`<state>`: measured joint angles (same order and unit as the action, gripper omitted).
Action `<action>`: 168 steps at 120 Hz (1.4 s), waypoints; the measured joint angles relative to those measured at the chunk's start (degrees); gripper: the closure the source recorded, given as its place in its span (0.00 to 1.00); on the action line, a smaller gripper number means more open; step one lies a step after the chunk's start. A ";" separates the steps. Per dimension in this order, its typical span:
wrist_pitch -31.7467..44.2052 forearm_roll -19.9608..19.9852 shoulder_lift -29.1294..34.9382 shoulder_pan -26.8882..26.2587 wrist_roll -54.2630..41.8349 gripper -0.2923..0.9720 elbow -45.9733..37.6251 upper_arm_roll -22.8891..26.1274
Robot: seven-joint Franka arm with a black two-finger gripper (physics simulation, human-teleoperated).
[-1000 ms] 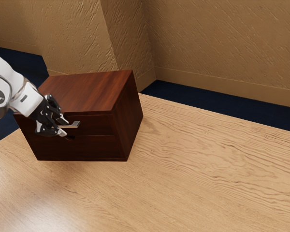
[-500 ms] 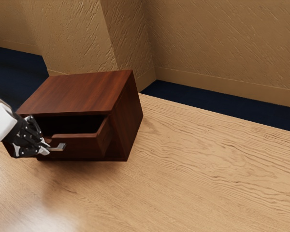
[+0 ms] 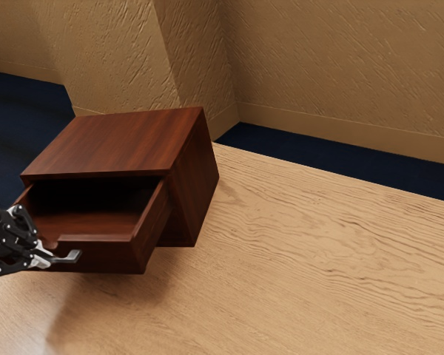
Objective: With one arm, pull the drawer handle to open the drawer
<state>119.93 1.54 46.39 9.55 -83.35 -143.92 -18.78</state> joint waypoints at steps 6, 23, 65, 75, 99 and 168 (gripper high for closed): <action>-0.56 -0.36 0.53 0.08 0.08 0.81 -0.46 -0.15; -1.94 -1.27 0.60 0.33 0.25 0.79 -0.66 -0.25; -4.71 -1.43 0.84 0.49 0.43 0.72 -0.34 -0.12; -5.17 -1.47 0.84 0.24 0.48 0.65 -0.36 -0.09; -6.13 -1.62 0.98 -0.51 0.55 0.53 0.14 0.50; -49.06 -2.89 -43.31 -5.36 13.64 0.28 79.23 14.25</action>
<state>70.87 -1.35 3.08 4.20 -69.70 -64.69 -4.52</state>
